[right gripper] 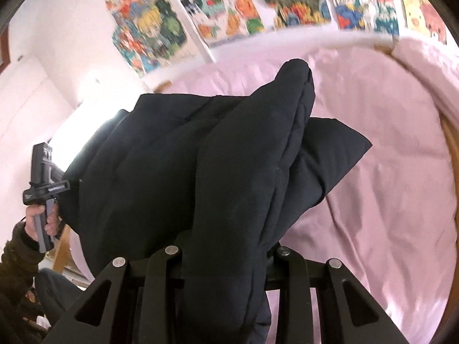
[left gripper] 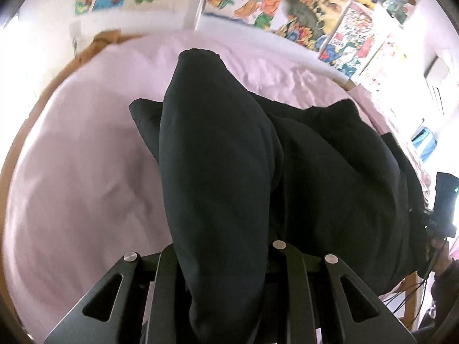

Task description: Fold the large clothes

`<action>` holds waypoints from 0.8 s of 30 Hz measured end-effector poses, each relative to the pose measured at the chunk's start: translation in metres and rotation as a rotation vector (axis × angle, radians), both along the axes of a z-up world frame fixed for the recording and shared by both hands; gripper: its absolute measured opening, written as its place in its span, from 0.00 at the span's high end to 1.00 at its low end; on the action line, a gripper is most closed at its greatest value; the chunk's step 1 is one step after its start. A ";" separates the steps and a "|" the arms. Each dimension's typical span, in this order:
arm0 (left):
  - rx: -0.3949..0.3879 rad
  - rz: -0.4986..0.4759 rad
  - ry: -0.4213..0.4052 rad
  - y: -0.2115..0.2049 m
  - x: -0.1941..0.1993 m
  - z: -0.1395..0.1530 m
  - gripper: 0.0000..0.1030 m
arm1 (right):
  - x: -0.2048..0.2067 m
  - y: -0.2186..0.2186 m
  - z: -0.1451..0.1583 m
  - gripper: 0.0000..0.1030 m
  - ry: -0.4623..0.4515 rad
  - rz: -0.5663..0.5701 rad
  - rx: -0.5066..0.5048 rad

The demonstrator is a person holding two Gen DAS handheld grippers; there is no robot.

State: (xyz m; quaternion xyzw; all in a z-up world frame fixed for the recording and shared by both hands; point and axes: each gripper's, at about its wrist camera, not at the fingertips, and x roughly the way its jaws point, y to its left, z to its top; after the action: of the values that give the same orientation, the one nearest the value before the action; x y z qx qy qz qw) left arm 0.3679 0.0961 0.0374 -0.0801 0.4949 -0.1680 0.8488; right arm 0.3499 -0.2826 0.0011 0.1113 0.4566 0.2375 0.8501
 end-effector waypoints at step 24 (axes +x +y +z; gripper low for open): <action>0.073 0.184 0.022 0.036 -0.002 -0.038 0.31 | 0.003 -0.012 -0.043 0.10 0.041 -0.182 -0.253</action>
State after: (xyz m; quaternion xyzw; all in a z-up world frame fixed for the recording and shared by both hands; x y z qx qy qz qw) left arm 0.3658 0.1322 -0.0008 -0.0961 0.5007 -0.0704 0.8574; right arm 0.3526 -0.2947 -0.0417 0.0491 0.4883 0.0978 0.8658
